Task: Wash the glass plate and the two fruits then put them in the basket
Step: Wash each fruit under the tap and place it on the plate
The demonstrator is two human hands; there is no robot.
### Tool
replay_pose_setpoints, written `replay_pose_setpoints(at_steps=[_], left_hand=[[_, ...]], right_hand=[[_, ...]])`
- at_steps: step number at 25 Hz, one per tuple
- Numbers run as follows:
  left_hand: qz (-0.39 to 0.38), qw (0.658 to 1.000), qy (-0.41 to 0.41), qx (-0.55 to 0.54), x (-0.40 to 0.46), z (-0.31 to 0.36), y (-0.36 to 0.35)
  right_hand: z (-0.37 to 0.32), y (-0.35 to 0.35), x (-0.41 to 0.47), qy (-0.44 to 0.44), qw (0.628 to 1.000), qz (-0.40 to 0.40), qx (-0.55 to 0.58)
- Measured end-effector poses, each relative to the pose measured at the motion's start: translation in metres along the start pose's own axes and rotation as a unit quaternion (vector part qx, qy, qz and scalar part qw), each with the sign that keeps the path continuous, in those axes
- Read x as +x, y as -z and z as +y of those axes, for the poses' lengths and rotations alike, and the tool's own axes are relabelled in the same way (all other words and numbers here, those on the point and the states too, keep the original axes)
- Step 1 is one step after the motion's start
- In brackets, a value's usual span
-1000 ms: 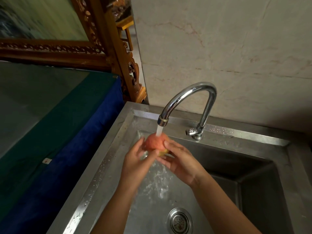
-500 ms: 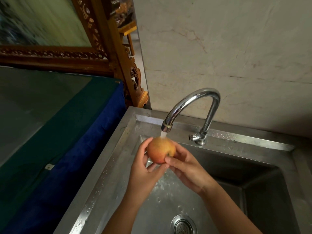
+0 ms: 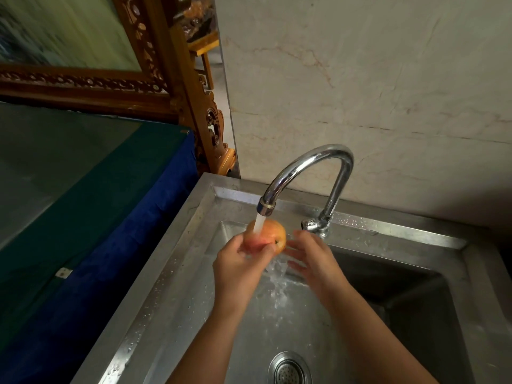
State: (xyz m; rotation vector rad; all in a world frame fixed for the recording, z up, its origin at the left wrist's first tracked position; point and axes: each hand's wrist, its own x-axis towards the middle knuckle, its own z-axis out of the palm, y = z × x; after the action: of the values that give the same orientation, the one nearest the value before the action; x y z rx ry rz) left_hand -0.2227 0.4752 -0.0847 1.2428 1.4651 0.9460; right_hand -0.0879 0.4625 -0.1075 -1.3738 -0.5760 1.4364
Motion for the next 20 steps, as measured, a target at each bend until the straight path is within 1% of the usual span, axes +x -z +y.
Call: replay_pose_setpoints(at_steps=[3,6,7,8,10,12,15,20], left_hand=[[0.004,0.995,0.066,-0.073,0.003,-0.005,-0.010],[0.004,0.985,0.121,-0.127,0.003,-0.012,-0.013],[-0.005,0.979,0.137,-0.149,0.002,-0.014,-0.012],[-0.015,0.972,0.152,-0.176,0.000,-0.014,-0.010],[-0.034,0.957,0.180,-0.226,-0.002,-0.014,-0.004],[-0.051,0.944,0.202,-0.255,-0.003,-0.014,0.001],[-0.075,0.922,0.227,-0.305,-0.003,-0.016,0.006],[-0.085,0.893,0.271,-0.349,-0.002,-0.018,0.010]], right_hand=[[-0.012,-0.006,0.012,0.004,0.997,0.070,0.023],[-0.014,-0.002,0.030,-0.049,0.972,0.221,0.067],[-0.015,0.003,0.036,-0.063,0.964,0.250,0.058],[-0.016,0.007,0.041,-0.073,0.961,0.262,0.047],[-0.019,0.012,0.050,-0.075,0.962,0.259,0.044],[-0.016,0.014,0.053,-0.080,0.963,0.253,0.049],[-0.002,0.021,0.048,-0.087,0.969,0.226,0.044],[0.008,0.032,0.044,-0.088,0.978,0.185,0.043]])
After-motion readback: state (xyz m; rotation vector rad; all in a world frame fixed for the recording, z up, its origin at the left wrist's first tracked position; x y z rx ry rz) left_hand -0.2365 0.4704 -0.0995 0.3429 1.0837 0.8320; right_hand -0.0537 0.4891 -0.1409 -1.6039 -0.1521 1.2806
